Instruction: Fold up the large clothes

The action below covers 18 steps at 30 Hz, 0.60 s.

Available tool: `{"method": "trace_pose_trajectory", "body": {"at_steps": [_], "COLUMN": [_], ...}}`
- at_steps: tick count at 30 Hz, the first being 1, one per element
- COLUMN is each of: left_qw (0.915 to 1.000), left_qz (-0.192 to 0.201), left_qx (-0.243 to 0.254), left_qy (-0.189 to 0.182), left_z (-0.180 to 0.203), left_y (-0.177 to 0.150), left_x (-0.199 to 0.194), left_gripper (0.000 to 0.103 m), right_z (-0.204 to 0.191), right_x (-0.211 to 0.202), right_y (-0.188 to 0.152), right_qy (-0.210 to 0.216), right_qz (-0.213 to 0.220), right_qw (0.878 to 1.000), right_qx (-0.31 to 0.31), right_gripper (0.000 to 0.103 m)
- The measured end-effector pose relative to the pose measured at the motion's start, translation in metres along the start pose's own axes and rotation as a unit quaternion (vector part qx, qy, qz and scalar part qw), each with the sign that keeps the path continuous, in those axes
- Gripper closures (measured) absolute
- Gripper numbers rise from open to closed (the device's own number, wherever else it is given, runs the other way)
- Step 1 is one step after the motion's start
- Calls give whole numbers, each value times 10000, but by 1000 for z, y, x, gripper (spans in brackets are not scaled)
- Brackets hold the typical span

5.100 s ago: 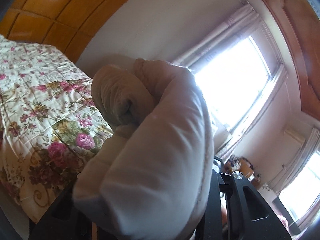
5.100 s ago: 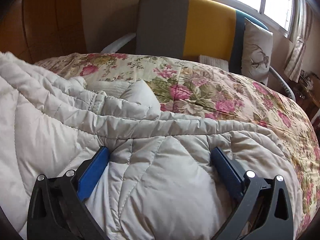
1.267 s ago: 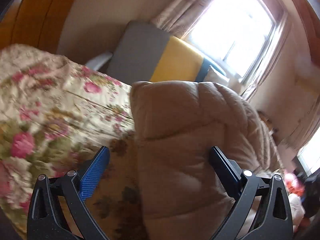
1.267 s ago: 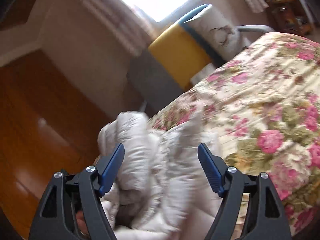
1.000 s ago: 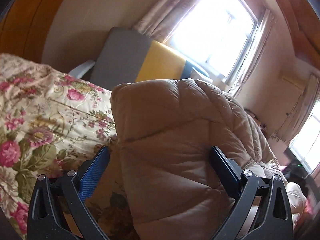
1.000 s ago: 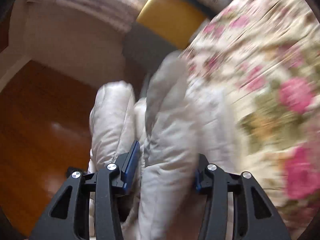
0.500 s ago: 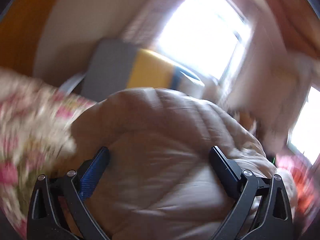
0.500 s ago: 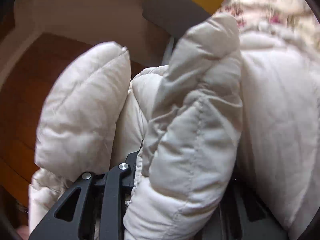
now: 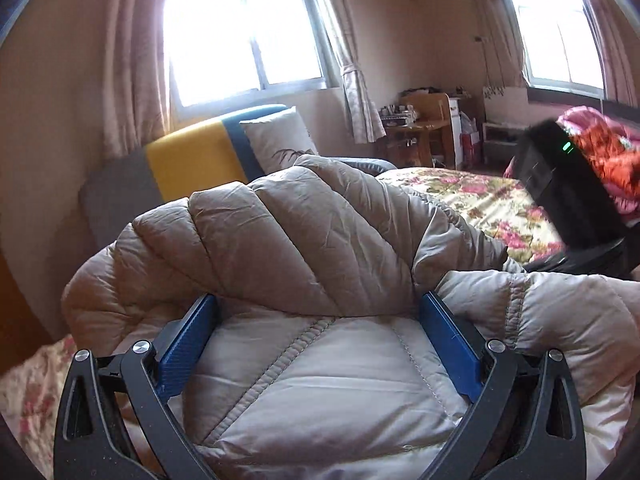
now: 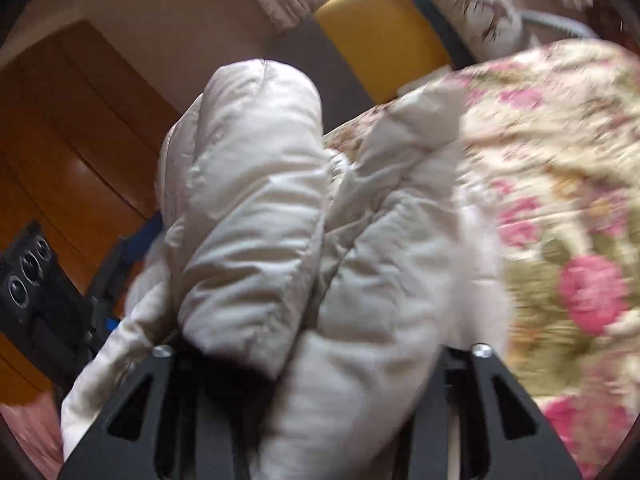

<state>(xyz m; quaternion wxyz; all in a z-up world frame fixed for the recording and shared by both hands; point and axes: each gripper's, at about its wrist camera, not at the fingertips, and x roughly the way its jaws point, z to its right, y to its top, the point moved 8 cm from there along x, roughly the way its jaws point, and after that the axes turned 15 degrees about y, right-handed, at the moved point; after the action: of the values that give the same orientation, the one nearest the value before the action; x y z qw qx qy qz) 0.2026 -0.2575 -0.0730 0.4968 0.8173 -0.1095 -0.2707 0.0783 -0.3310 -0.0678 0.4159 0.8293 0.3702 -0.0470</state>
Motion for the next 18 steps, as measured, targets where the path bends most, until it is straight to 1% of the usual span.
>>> {"method": "trace_pose_trajectory", "body": {"at_steps": [1, 2, 3, 4, 5, 6, 8, 9, 12, 13, 14, 15, 16, 17, 18], "left_qw": [9999, 9997, 9995, 9991, 9988, 9982, 9963, 9945, 9899, 9893, 9891, 9889, 9888, 9895, 9910], "left_qz": [4, 36, 68, 109, 130, 169, 264, 320, 411, 436, 439, 450, 460, 440, 389], "left_qx": [87, 193, 243, 315, 366, 477, 733, 910, 1244, 1273, 1278, 1270, 1239, 1158, 1048], "left_qy": [60, 151, 200, 257, 287, 314, 374, 408, 532, 563, 585, 621, 692, 740, 744], "left_z": [2, 4, 6, 10, 14, 21, 35, 40, 53, 54, 53, 49, 43, 36, 30], "left_y": [0, 1, 1, 2, 3, 3, 4, 4, 7, 8, 9, 10, 13, 17, 19], "left_x": [2, 2, 2, 1, -1, -3, -6, -7, -6, -8, -8, -10, -13, -17, -23], "left_gripper": [4, 4, 4, 4, 4, 4, 4, 4, 4, 4, 4, 4, 4, 4, 4], "right_z": [1, 3, 2, 5, 6, 0, -22, -25, -37, -36, -35, -32, -28, -30, -31], "right_x": [-14, -27, -47, -63, -69, -92, -109, -110, -73, -63, -50, -37, -30, -31, -36], "right_y": [-1, -2, -5, -2, 2, 5, 16, 32, 48, 51, 52, 52, 51, 50, 49], "right_qy": [-144, -326, -495, -561, -609, -573, -105, -8, -368, -368, -312, -370, -446, -428, -453], "right_qz": [85, 171, 272, 428, 644, 994, 1401, 1362, 732, 616, 467, 318, 282, 337, 454], "right_qw": [9998, 9992, 9984, 9975, 9959, 9927, 9887, 9895, 9966, 9973, 9983, 9986, 9985, 9984, 9978], "right_qx": [-89, -123, -91, 15, 163, 362, 525, 474, 131, 120, 155, 185, 157, 139, 144], "right_gripper": [42, 38, 29, 28, 28, 28, 28, 28, 28, 32, 41, 71, 82, 84, 88]}}
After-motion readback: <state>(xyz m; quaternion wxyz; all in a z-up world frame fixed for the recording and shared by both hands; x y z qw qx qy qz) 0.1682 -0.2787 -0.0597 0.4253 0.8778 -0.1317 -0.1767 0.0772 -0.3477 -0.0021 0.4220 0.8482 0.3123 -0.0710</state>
